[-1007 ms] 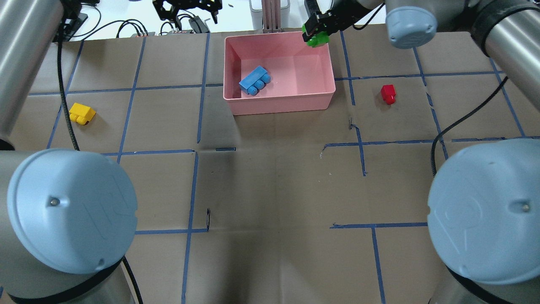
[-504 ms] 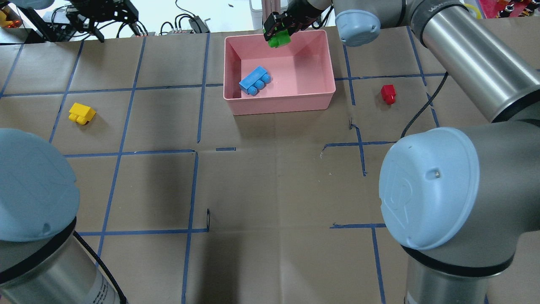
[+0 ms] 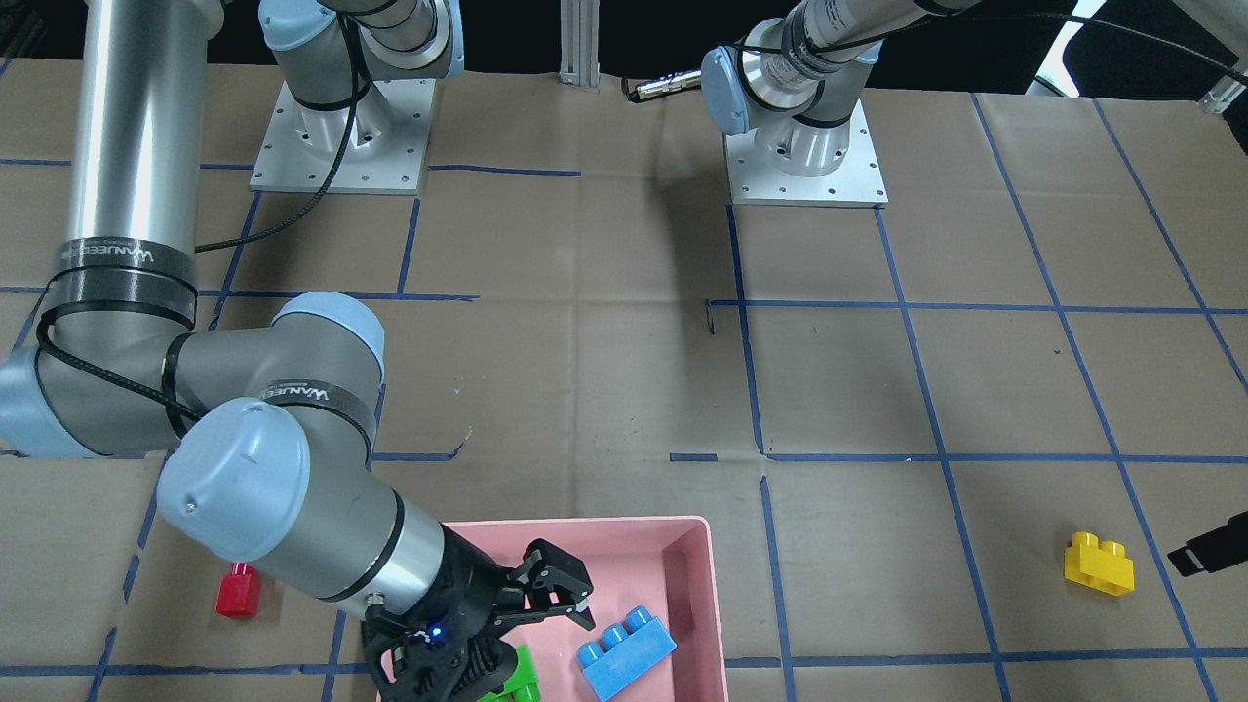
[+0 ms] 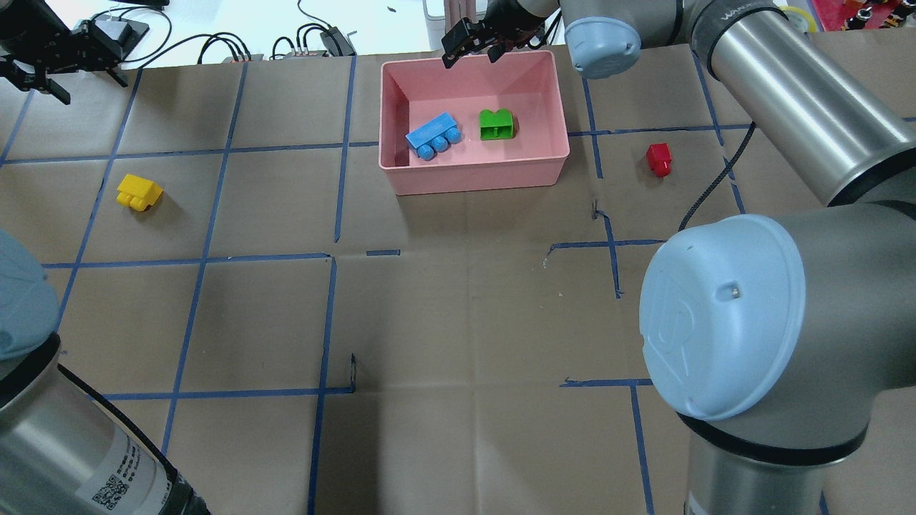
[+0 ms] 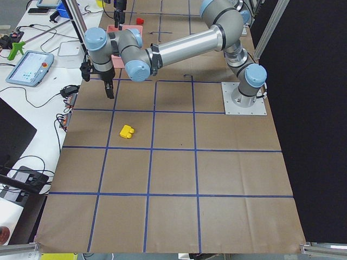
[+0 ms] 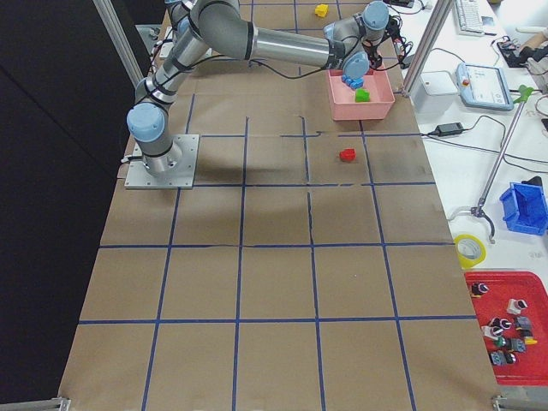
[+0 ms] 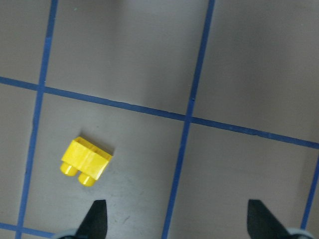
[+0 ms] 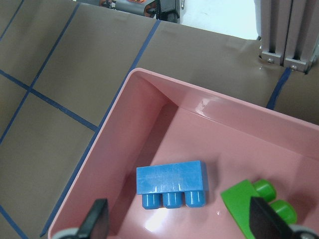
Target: Put all blocks into box
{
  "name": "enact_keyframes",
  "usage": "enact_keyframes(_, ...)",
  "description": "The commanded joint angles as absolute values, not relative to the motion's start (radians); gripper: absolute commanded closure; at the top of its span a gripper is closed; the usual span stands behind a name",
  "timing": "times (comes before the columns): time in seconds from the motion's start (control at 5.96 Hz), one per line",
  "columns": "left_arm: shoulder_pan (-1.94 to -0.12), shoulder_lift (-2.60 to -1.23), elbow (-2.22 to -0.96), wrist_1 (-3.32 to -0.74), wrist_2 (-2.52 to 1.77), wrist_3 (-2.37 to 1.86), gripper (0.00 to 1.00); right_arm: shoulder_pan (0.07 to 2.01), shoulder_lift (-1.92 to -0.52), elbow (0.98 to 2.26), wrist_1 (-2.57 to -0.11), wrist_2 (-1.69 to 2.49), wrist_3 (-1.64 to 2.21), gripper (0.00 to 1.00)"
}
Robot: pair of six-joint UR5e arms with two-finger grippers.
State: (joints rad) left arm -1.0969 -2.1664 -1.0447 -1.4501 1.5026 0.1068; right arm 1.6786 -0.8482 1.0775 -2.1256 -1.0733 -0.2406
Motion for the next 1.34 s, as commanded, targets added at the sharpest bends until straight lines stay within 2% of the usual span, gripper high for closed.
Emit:
enact_keyframes(0.0, -1.054, -2.177, -1.070, -1.428, 1.493, -0.312, 0.01, 1.614, -0.915, 1.107, -2.108, -1.240, -0.245, 0.00)
enact_keyframes(0.34, -1.034, -2.122, -1.181, -1.427, 1.494, -0.481, 0.03, 1.527, -1.036, 1.207, -2.058, -1.415, -0.244, 0.00)
enact_keyframes(0.67, -0.935, -2.018, -1.241, -1.456, 1.500, -0.477, 0.02, 1.454, -1.080, 1.340, -1.996, -1.531, -0.271, 0.00)
enact_keyframes(0.84, -0.896, -2.037, -1.276, -1.421, 1.502, -0.485, 0.02, 1.450, -1.080, 1.412, -2.031, -1.611, -0.284, 0.00)
enact_keyframes(1.18, -0.925, -2.144, -1.310, -1.249, 1.503, -0.578, 0.02, 1.424, -1.054, 1.575, -2.277, -1.609, -0.273, 0.00)
